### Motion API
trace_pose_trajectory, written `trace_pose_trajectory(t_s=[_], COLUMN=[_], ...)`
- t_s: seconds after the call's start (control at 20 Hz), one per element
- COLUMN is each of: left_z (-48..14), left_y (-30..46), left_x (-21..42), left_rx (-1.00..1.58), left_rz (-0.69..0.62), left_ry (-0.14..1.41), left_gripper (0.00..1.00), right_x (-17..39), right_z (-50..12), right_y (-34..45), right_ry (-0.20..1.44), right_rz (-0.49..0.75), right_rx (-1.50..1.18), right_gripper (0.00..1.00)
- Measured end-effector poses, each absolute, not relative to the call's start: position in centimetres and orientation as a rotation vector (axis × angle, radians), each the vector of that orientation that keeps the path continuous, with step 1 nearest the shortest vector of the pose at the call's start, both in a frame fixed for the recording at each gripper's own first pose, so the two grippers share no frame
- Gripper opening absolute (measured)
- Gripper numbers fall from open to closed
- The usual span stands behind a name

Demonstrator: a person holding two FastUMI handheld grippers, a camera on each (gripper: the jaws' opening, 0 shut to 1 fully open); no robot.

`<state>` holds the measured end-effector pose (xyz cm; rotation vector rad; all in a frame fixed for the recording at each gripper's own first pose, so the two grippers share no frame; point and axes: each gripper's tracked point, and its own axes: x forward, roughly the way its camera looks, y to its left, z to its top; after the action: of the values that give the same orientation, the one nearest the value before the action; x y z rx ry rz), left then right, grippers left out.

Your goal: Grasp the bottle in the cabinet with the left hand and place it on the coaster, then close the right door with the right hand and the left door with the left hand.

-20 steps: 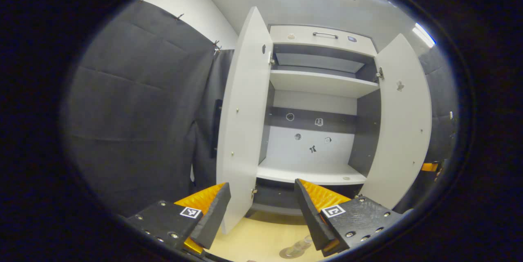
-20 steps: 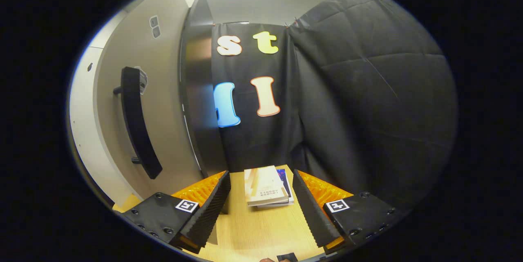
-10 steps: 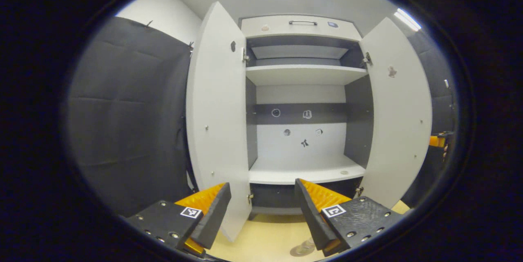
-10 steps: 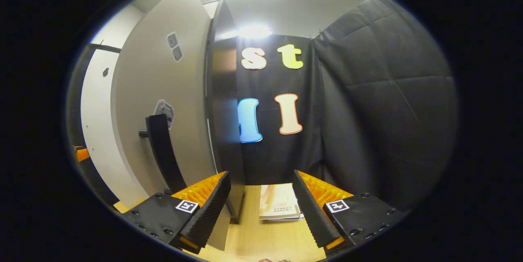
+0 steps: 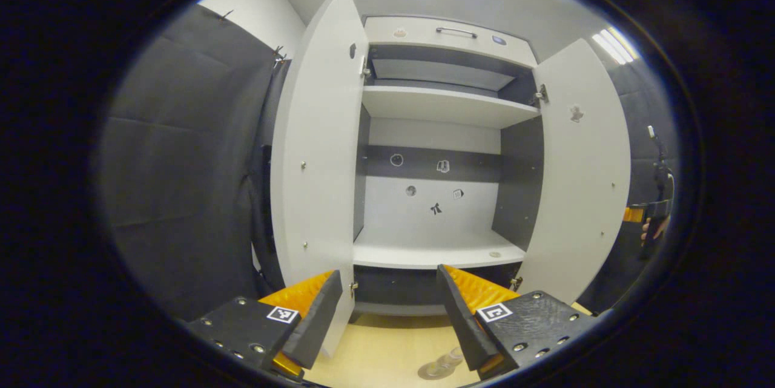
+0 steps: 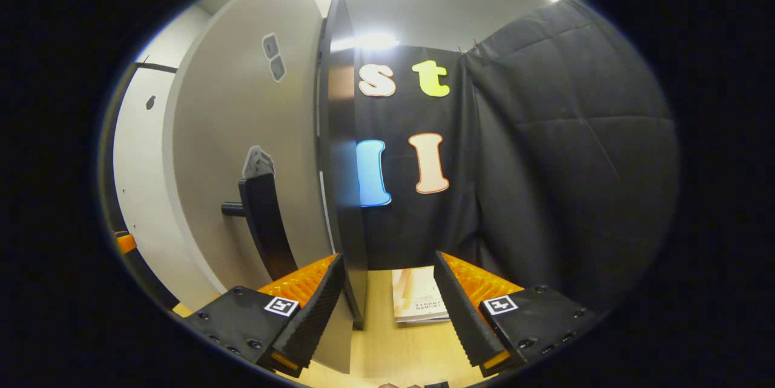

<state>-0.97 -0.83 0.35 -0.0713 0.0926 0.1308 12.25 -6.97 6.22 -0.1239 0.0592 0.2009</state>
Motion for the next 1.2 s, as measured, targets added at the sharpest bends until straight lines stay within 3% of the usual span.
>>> trace_pose_trajectory(t_s=[0.1,0.25,0.3,0.45,0.55,0.65,0.9,1.2], left_z=[0.2,0.1,0.1,-0.2,-0.4,-0.4,-0.1,0.1], left_y=[-0.1,0.7,0.9,1.4,2.0,2.8,5.0,10.0], left_x=[-1.0,-1.4,-1.5,-2.1,-2.5,-2.9,-4.2,-5.9], left_rx=[-0.067,-0.06,-0.062,-0.065,-0.063,-0.067,-0.099,-0.103], left_rz=[0.125,0.123,0.121,0.119,0.121,0.125,0.137,0.186], left_ry=[0.083,0.073,0.07,0.067,0.062,0.06,0.036,0.018], left_gripper=[0.91,0.91,0.91,0.9,0.9,0.91,0.9,0.91], right_x=[11.7,10.9,10.9,10.5,10.5,10.6,11.0,10.4], right_z=[5.7,5.1,5.2,4.7,4.6,4.4,3.3,2.3], right_y=[-5.9,-3.7,-2.8,-0.2,1.4,3.1,8.2,10.5], right_ry=[0.063,0.076,0.07,0.059,0.049,0.046,0.054,0.054], right_rz=[0.216,0.251,0.26,0.289,0.301,0.326,0.373,0.373], right_rx=[-0.131,-0.107,-0.115,-0.114,-0.113,-0.121,-0.064,-0.064], right_gripper=[0.95,0.95,0.91,0.95,0.91,0.95,0.92,0.95])
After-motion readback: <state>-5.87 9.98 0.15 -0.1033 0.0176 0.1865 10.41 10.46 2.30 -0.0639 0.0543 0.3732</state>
